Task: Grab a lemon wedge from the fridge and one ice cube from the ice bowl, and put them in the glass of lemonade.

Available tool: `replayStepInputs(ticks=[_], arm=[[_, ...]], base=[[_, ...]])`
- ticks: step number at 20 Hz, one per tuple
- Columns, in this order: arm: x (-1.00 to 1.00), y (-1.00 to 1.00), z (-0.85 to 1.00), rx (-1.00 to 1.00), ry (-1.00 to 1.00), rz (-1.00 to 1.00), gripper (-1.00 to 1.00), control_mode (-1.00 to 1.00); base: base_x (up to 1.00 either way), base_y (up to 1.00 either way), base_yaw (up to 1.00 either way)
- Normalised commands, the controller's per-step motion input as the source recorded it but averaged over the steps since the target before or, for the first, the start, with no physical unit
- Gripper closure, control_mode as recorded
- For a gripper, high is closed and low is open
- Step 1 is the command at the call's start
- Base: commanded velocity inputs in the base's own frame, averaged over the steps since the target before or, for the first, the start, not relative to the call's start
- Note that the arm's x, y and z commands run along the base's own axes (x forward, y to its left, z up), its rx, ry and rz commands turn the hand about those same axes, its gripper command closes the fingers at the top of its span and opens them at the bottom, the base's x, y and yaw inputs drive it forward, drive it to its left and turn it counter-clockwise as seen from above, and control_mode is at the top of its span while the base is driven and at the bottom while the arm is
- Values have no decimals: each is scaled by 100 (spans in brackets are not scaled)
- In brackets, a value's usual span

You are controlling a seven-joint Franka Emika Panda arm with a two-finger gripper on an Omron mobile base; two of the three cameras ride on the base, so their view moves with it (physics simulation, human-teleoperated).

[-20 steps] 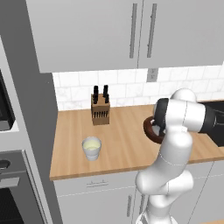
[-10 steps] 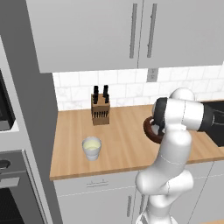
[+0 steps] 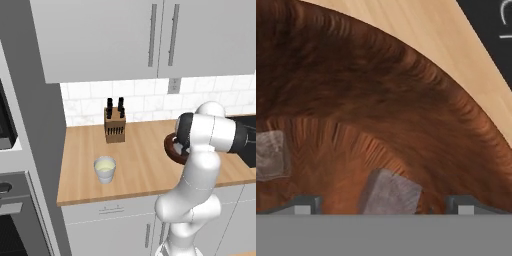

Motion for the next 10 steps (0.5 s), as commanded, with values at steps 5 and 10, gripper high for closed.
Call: replayStepInputs(ticks=[5,10], arm=[[-42,3,0,0,0,-2,-100,-100],[11,0,0,0,0,-3,-100,-100]], base=[[0,0,0],[0,0,0]])
